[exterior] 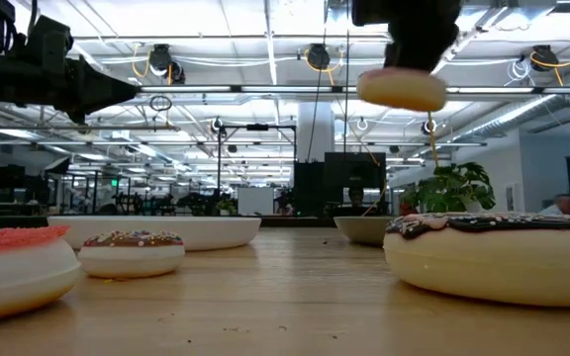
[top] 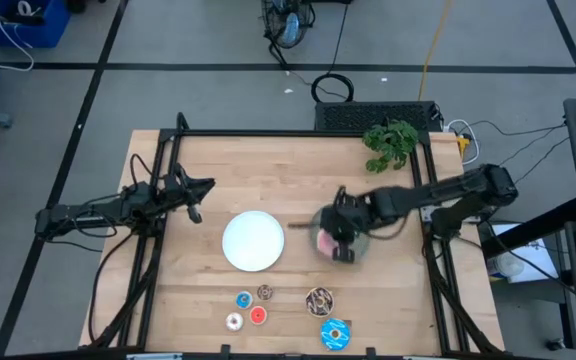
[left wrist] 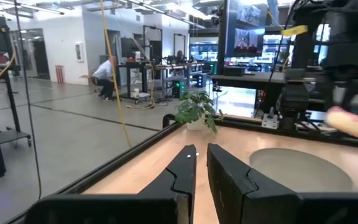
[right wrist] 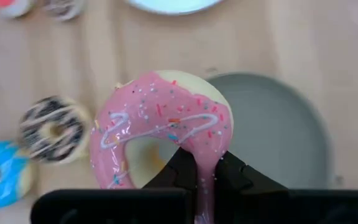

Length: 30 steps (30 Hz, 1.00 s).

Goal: Pick & Place donuts
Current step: Put the large pink donut on the gray plate

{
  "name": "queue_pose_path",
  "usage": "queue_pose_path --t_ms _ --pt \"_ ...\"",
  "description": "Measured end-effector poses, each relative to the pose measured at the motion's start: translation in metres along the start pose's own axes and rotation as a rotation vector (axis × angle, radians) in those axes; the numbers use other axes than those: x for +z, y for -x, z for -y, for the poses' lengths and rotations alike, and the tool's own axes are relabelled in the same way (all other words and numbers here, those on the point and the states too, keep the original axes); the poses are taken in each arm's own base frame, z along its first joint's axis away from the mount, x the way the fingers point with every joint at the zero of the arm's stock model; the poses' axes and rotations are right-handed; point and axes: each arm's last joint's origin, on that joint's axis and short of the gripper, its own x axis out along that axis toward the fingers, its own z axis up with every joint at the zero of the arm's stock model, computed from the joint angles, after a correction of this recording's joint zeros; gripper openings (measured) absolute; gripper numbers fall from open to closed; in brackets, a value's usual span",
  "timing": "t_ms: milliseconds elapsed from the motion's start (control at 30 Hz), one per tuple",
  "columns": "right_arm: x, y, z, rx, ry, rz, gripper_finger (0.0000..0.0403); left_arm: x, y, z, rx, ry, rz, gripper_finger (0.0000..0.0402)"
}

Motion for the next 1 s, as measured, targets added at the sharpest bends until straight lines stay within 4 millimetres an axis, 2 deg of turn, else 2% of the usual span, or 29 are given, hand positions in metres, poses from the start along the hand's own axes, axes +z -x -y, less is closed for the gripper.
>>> queue_pose_path --t_ms 267,433,733,1000 --pt "0.013 -0.001 0.062 -0.082 -0.086 0.007 0.0012 -0.001 0.000 0.000 0.002 -0.004 -0.013 0.0047" --pt "0.002 -0.019 0.088 -0.092 -0.106 -0.049 0.0012 -0.001 0.000 0.000 0.003 -0.003 -0.013 0.0047" --pt "-0.034 -0.064 0.098 -0.031 -0.098 -0.103 0.0012 -0.001 0.000 0.000 0.004 -0.003 -0.013 0.0047" --pt "-0.056 -0.088 0.100 -0.031 -0.103 -0.085 0.0012 -0.001 0.000 0.000 0.004 -0.002 -0.012 0.0047"
